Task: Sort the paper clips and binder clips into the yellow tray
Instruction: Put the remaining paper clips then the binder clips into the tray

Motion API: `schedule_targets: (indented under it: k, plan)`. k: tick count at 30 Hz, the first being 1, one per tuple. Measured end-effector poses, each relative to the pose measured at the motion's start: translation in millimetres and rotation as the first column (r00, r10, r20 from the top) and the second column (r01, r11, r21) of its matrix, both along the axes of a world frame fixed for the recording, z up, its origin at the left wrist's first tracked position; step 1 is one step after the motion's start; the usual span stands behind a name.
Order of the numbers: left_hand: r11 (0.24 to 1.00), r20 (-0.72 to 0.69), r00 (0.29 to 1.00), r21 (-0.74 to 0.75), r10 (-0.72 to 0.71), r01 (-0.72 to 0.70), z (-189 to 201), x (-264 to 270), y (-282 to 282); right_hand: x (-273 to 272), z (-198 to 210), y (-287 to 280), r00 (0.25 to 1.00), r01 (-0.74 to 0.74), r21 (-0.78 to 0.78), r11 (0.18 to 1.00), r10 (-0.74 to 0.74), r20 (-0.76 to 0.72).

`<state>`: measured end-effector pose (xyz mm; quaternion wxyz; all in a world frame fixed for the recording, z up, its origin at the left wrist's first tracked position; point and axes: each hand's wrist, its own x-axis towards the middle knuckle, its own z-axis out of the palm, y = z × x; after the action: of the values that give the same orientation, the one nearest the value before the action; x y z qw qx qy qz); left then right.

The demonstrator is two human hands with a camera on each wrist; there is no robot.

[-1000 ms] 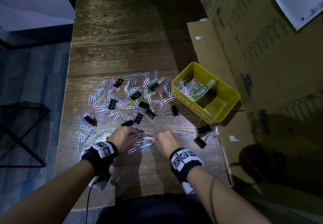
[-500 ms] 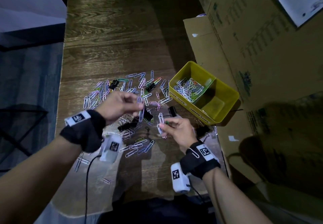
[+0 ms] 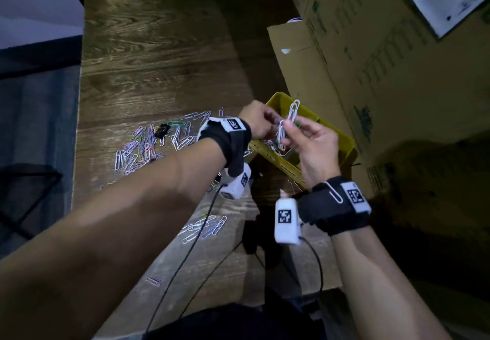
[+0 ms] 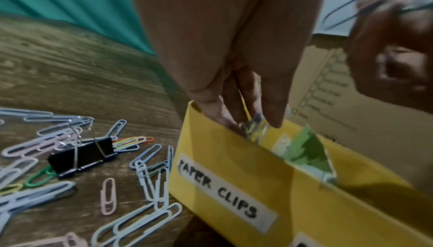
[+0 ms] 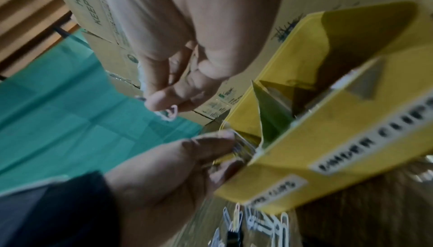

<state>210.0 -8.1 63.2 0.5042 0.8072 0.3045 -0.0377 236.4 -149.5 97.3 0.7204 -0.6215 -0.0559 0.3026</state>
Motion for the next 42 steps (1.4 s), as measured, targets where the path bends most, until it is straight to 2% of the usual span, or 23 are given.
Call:
schedule_targets:
  k: [1, 3, 6, 8, 9, 11, 12, 14, 16, 17, 18, 19, 20, 22, 25, 28, 30, 33, 36, 39, 42]
  plan:
    - [0.996, -0.055, 0.997, 0.068, -0.057, 0.060, -2, -2, 0, 8, -2, 3, 1.000, 0.019, -0.041, 0.999, -0.019, 0.008]
    - [0.990, -0.061, 0.994, 0.105, -0.093, 0.099, -4, -8, 2, 24, -8, 13, 0.999, 0.021, -0.150, 0.988, -0.015, 0.039]
    - [0.999, 0.029, 0.999, 0.025, 0.031, -0.032, -3, -25, 9, 41, -18, 29, 0.983, -0.058, -0.388, 0.920, 0.120, 0.136]
    - [0.990, 0.082, 0.990, -0.092, 0.114, -0.106, 3, -44, 13, 47, -26, 39, 0.926, -0.128, -0.576, 0.807, 0.305, 0.221]
    - [0.986, 0.083, 0.989, -0.124, 0.120, -0.109, 7, -56, 14, 46, -27, 42, 0.869, -0.154, -0.682, 0.715, 0.427, 0.251]
    - [0.990, 0.021, 0.997, -0.119, 0.077, -0.074, 13, -83, 19, 40, -25, 44, 0.753, -0.150, -0.823, 0.548, 0.603, 0.264]
    - [0.998, -0.039, 0.999, -0.062, 0.026, -0.028, 14, -100, 22, 34, -23, 44, 0.721, -0.138, -0.849, 0.510, 0.639, 0.267]
    - [0.990, -0.171, 0.980, 0.084, -0.100, 0.116, 12, -139, 31, 19, -18, 41, 0.673, -0.090, -0.840, 0.535, 0.655, 0.345]
    - [0.955, -0.285, 0.942, 0.179, -0.178, 0.235, 4, -181, 39, -4, -17, 37, 0.617, -0.076, -0.748, 0.660, 0.620, 0.485]
    - [0.934, -0.335, 0.921, 0.221, -0.199, 0.282, -1, -202, 41, -18, -19, 35, 0.593, -0.109, -0.689, 0.716, 0.603, 0.533]
    - [0.910, -0.381, 0.901, 0.261, -0.208, 0.321, -6, -223, 42, -34, -21, 32, 0.566, -0.167, -0.653, 0.738, 0.615, 0.550]
    - [0.890, -0.414, 0.886, 0.295, -0.210, 0.349, -12, -244, 41, -52, -24, 30, 0.525, -0.248, -0.649, 0.719, 0.663, 0.533]
    - [0.879, -0.438, 0.875, 0.311, -0.205, 0.362, -18, -264, 39, -71, -25, 27, 0.475, -0.342, -0.669, 0.660, 0.736, 0.483]
    - [0.891, -0.471, 0.866, 0.304, -0.166, 0.336, -31, -298, 31, -106, -39, 20, 0.344, -0.495, -0.717, 0.492, 0.868, 0.358]
    - [0.926, -0.471, 0.878, 0.286, -0.089, 0.247, -49, -326, 14, -147, -69, 12, 0.202, -0.500, -0.812, 0.302, 0.952, 0.230]
    - [0.927, -0.408, 0.912, 0.321, -0.048, 0.192, -62, -329, 2, -170, -90, 4, 0.189, -0.475, -0.862, 0.178, 0.977, 0.098]
    - [0.937, -0.367, 0.930, 0.320, -0.015, 0.142, -65, -329, 1, -179, -97, -1, 0.170, -0.461, -0.878, 0.131, 0.984, 0.058]
    - [0.937, -0.235, 0.969, 0.349, 0.072, 0.015, -66, -327, 15, -182, -104, -8, 0.196, -0.466, -0.874, 0.140, 0.979, 0.053]
    - [0.932, -0.137, 0.978, 0.348, 0.160, -0.104, -56, -314, 40, -182, -110, -8, 0.222, -0.464, -0.874, 0.144, 0.974, 0.043]
    - [0.944, -0.150, 0.964, 0.282, 0.219, -0.170, -50, -296, 60, -183, -115, -6, 0.233, -0.440, -0.886, 0.145, 0.972, 0.043]
    - [0.973, -0.177, 0.968, 0.176, 0.181, -0.150, -44, -286, 70, -184, -116, -6, 0.253, -0.438, -0.886, 0.153, 0.967, 0.042]
